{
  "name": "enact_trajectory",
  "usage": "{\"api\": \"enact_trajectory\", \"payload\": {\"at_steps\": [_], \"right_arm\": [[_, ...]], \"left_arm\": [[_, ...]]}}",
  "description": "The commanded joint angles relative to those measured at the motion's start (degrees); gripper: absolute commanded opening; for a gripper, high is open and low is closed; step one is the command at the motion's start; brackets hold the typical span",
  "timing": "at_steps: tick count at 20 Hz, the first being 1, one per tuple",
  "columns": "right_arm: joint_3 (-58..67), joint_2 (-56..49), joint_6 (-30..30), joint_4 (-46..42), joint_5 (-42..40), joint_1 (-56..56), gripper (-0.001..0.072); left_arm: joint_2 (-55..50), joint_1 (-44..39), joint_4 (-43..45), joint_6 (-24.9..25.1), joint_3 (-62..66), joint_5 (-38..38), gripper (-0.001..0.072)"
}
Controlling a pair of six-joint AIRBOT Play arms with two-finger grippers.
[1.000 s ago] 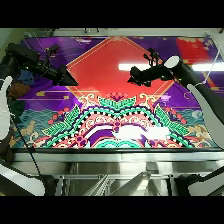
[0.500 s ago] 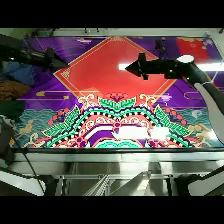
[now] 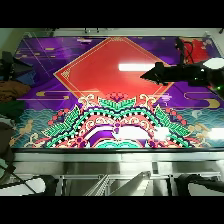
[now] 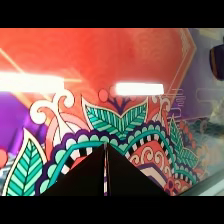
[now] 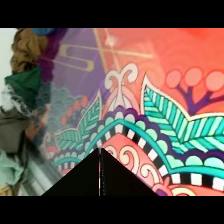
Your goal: Fold the shirts.
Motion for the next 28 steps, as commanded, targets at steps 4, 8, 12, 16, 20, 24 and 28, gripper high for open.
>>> {"api": "enact_trajectory", "payload": {"at_steps": [4, 8, 12, 16, 20, 24, 28], "right_arm": [[-3.45, 6.75, 0.79, 5.33, -0.02, 0.0, 0.0024], [-3.45, 5.88, 0.79, 7.85, 0.04, 0.04, 0.0023], [-3.5, 3.98, 0.76, 6.62, 0.11, -0.13, 0.0021], [-3.5, 0.57, 0.79, 6.62, -0.02, -0.13, 0.0023], [-3.5, -1.31, 0.81, 6.64, -0.02, -0.13, 0.0023], [-3.52, -1.75, 0.83, 6.86, -0.11, -0.13, 0.0023], [-3.52, -1.75, 0.81, 6.86, -0.26, -0.09, 0.0023]], "left_arm": [[-0.68, -1.25, 0.57, -2.23, -3.54, -3.32, 0.0355], [-4.59, -0.9, 8.92, -1.25, 2.89, -11.04, 0.0717], [-12.98, -0.48, 27.96, -2.56, 15.98, -12.5, 0.0717], [-24.79, 0.46, 36.83, -4.37, 25.2, -14.03, 0.0718], [-34.32, 2.23, 38.99, -5.95, 31.78, -19.56, 0.0718], [-36.87, 3.21, 38.97, -6.23, 28.39, -30.84, 0.0718], [-41.29, 2.71, 37.66, -6.4, 31.32, -35.15, 0.0718]]}}
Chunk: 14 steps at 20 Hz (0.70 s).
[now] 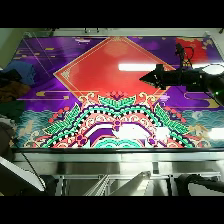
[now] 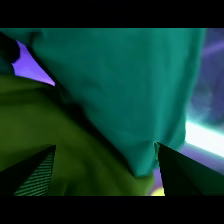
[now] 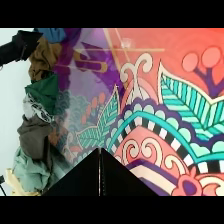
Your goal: Fold the shirts.
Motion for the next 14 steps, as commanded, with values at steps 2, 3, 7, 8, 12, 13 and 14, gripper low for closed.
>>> {"api": "enact_trajectory", "payload": {"at_steps": [2, 3, 7, 8, 12, 13, 14], "right_arm": [[-0.04, -0.13, -0.02, 0.11, -0.15, 0.04, 0.0023], [-0.04, -0.13, 0.0, 0.11, -0.15, 0.04, 0.0022], [-0.04, -0.13, 0.0, 0.11, -0.15, 0.04, 0.0023], [-0.04, -0.13, 0.0, 0.13, -0.15, 0.04, 0.0022], [-0.04, -0.13, -0.02, 0.11, -0.15, 0.11, 0.0022], [-0.04, -0.15, -0.02, 0.11, -0.15, 0.13, 0.0022], [-0.04, -0.13, -0.02, 0.11, -0.17, 0.15, 0.0022]], "left_arm": [[-4.74, -0.63, -5.84, -0.22, 1.42, -8.68, 0.0717], [-5.35, -0.61, -9.29, -0.15, 1.42, -10.47, 0.0717], [-6.58, -0.81, -19.58, 3.5, 1.4, -13.73, 0.0717], [-6.62, -0.98, -19.56, 3.5, 1.4, -14.19, 0.0717], [-6.71, -2.32, -20.13, 3.52, 1.25, -16.52, 0.0676], [-6.73, -2.86, -20.04, 3.69, 0.57, -17.77, 0.0516], [-6.73, -3.5, -19.98, 5.33, -0.24, -18.97, 0.0328]]}}
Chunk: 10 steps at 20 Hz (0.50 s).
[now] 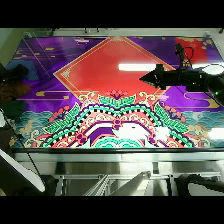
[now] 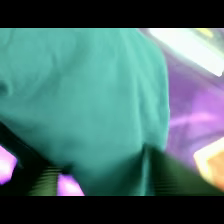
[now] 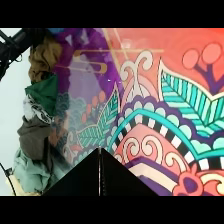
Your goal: Fold the shirts.
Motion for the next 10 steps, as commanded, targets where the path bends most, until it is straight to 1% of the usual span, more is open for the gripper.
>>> {"api": "enact_trajectory", "payload": {"at_steps": [1, 3, 4, 5, 7, 8, 9, 10], "right_arm": [[-0.02, -0.02, 0.0, 0.0, 0.09, 0.09, 0.0022], [-0.02, -0.02, 0.0, 0.04, 0.11, 0.17, 0.0022], [-0.02, -0.02, 0.0, 0.02, 0.13, 0.2, 0.0022], [-0.02, -0.02, 0.0, 0.02, 0.11, 0.31, 0.0021], [-0.02, -0.02, -0.02, 0.02, 0.15, 0.44, 0.0021], [-0.02, -0.02, -0.17, 0.0, 0.09, 0.5, 0.0021], [-0.02, -0.02, -0.72, 0.02, 0.09, 0.48, 0.0021], [-0.02, -0.02, -0.9, -0.02, -0.07, 0.48, 0.0021]], "left_arm": [[-0.24, -1.7, -0.98, 3.23, -1.86, -4.72, 0.0284], [-0.94, -2.6, -0.94, 3.56, -1.79, -6.23, 0.0282], [-1.99, -2.93, -0.63, 3.56, -0.33, -4.26, 0.014], [-2.86, -2.97, 0.61, 3.37, 1.49, -0.15, 0.0014], [-2.89, -3.41, 0.44, 0.63, 2.8, 4.42, 0.0013], [-1.79, -4.0, 0.0, 0.5, 2.73, 7.04, 0.0013], [-0.35, -4.61, 0.02, 0.96, 2.69, 10.14, 0.0013], [1.79, -5.73, 0.0, 3.3, 2.69, 14.6, 0.0013]]}}
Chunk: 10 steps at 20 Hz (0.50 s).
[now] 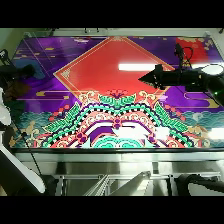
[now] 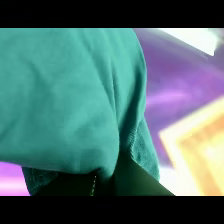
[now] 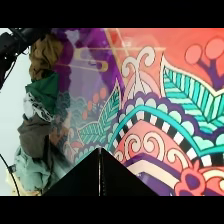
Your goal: Fold the shirts.
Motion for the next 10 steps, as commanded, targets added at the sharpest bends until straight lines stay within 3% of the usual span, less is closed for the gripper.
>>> {"api": "enact_trajectory", "payload": {"at_steps": [1, 4, 7, 10], "right_arm": [[-0.02, -0.02, -1.22, -0.04, -1.09, 0.07, 0.002], [-0.02, -0.02, -3.87, -0.04, -2.95, -0.13, 0.0021], [-0.02, -0.02, -5.55, -0.63, -2.69, -1.9, 0.002], [-0.02, -0.02, -5.53, -0.61, -0.39, -6.34, 0.0023]], "left_arm": [[5.05, -3.21, -0.22, 3.93, 0.68, 14.23, 0.0015], [12.35, -9.46, -2.4, 7.3, 0.66, 27.91, 0.0016], [19.96, -18.14, -18.56, 11.74, 0.66, 43.76, 0.0017], [26.45, -28.26, -16.7, 11.72, 0.66, 44.17, 0.0026]]}}
